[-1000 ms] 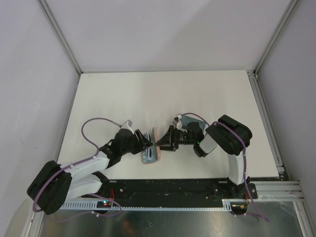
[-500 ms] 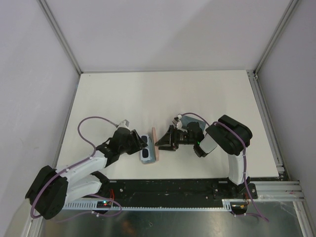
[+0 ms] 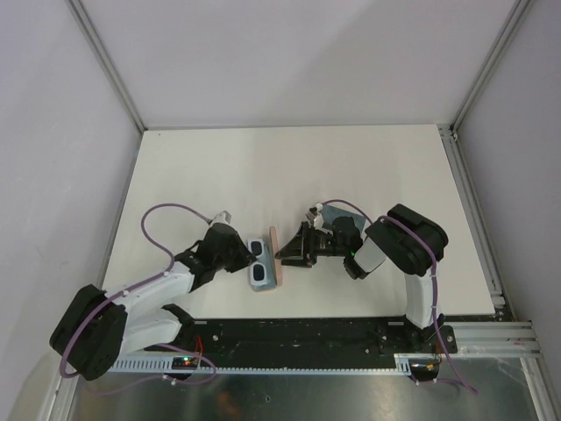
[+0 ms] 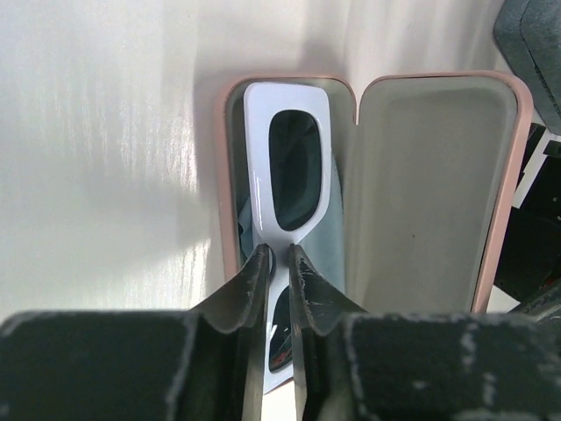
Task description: Organize the sunglasses
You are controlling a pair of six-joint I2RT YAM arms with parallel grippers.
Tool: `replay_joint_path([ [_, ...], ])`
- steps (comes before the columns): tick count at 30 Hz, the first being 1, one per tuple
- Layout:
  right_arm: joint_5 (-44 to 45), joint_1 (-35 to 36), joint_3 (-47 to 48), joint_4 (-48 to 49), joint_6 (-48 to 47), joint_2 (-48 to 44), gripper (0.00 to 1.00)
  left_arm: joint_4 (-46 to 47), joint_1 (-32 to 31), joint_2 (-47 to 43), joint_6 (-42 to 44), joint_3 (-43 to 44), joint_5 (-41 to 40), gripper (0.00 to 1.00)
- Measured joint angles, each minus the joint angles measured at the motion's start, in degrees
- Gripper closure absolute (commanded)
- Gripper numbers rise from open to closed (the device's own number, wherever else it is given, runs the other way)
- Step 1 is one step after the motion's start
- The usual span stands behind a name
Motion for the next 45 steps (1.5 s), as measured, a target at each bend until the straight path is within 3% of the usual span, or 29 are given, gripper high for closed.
replay_joint_path([
  [14,0.02,-0.07,0.0,-0.02,-0.04,0.0,0.31,4.37,0.04,4.96,-0.17,1.42,2.89,0.99],
  [37,0.11,-0.07,0.0,-0.11,-0.26,0.0,0.32,7.34,2.21,2.21,-3.19,1.11,8.11,1.0],
  [45,0.11,-0.04,0.0,-0.11,-0.26,0.0,0.32,15.8,4.55,4.9,-5.68,-4.72,12.96,1.0],
])
